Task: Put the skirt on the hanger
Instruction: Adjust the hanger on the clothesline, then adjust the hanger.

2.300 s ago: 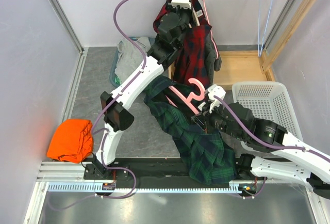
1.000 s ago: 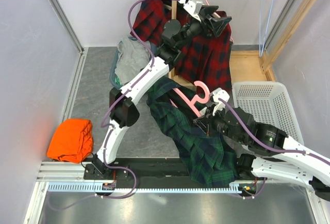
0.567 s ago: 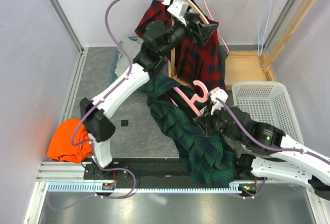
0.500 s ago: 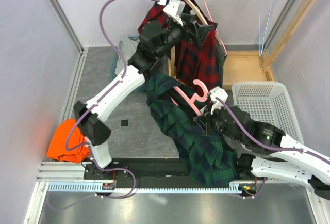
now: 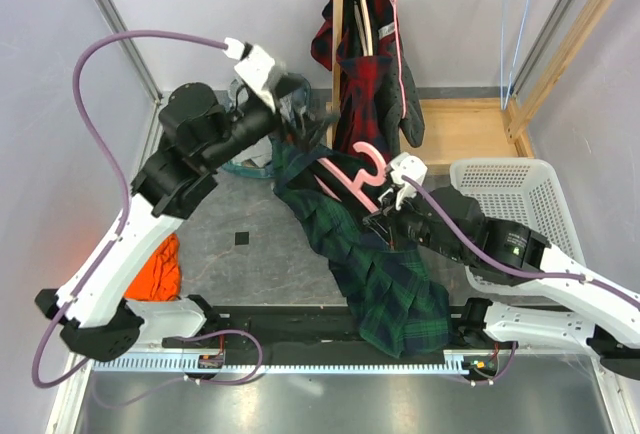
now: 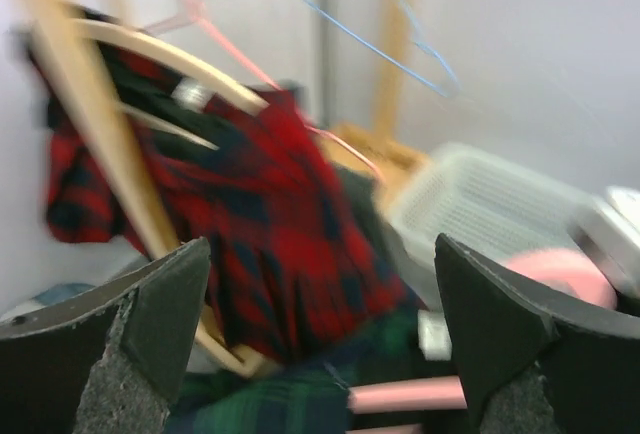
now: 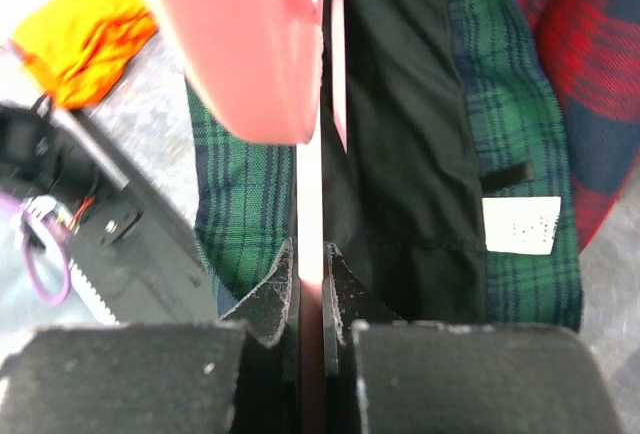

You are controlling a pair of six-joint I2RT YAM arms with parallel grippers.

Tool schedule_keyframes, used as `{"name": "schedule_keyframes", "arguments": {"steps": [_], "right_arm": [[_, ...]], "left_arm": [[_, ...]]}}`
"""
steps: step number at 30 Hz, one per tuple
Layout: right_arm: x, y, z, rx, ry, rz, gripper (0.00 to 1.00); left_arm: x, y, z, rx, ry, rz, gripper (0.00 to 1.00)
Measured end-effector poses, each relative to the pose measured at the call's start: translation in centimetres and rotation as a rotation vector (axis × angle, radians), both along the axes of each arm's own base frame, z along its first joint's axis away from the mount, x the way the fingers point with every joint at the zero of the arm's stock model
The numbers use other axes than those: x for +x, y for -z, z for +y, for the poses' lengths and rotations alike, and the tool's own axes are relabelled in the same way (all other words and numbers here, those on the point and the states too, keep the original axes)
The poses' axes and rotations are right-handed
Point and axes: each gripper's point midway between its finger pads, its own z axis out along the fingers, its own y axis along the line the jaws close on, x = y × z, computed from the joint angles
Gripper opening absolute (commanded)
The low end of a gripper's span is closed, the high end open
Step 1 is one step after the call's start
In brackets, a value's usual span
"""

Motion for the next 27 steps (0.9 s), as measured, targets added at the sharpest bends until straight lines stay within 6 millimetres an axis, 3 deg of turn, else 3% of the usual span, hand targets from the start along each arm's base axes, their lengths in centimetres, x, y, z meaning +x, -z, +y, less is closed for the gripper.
{"name": "schedule_keyframes", "arguments": {"steps": [5,7,9,14,20,27], "right_arm": [[-1.0,-1.2,1.5,-0.040,-0.129,-0.004,0.00],[-1.6,-1.5,1.8,-0.048,-0.176,-0.003,0.00],[-2.2,-1.5,1.9,-0.055,-0.216,0.001,0.00],[-3.6,-1.4,2.2,-0.057,-0.299,0.022,0.00],[-4.8,-1.2,2.5,-0.055,-0.365,0.048,0.00],[-5.3,-1.3,2.6,-0.047,-0.394,0.052,0.00]], "left_arm": [[-6.1,4.6,-1.3,0.193,0.326,0.018,0.83],[-7.7,7.2,-1.6,0.251,0.420,0.058,0.76],[-9.2,10.2,-1.7,0.311,0.513,0.114,0.75],[-11.6,14.6,-1.4,0.389,0.644,0.188,0.74],[-12.7,15.1,-1.0,0.403,0.698,0.169,0.70],[-13.7,15.7,-0.9,0.414,0.757,0.175,0.52]]}}
